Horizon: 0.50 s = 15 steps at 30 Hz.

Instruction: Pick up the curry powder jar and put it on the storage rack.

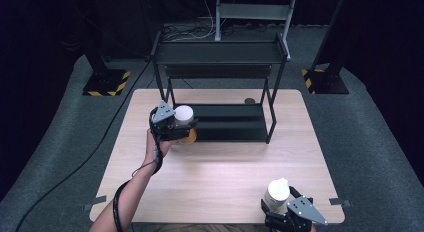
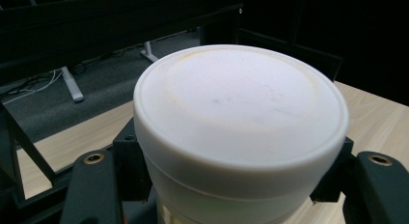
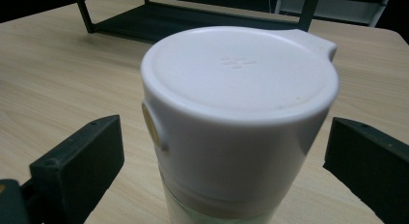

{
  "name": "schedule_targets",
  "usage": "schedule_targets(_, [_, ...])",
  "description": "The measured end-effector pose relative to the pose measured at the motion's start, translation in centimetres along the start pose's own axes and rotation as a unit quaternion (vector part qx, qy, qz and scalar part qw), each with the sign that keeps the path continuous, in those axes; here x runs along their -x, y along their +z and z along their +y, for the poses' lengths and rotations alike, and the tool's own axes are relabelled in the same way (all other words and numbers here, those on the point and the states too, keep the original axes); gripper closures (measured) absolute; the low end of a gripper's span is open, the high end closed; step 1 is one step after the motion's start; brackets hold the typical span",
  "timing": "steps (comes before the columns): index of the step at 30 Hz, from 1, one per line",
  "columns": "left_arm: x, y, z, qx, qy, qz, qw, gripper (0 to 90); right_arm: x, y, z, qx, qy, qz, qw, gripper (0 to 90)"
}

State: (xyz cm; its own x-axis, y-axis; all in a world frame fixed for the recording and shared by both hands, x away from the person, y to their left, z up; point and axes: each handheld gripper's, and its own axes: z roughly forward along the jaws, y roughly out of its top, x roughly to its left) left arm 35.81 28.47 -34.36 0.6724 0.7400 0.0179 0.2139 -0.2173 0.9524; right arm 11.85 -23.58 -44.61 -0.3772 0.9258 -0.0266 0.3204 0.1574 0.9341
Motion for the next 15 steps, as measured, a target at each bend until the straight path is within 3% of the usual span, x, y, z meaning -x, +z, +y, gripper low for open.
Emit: schedule_targets(15, [-0.9,0.2,2.3,0.002,0.004,-0.010,0.9999,34.0,0.0,-0.1,0.0,-0.004,-0.003,-0.001,1.0000,0.0])
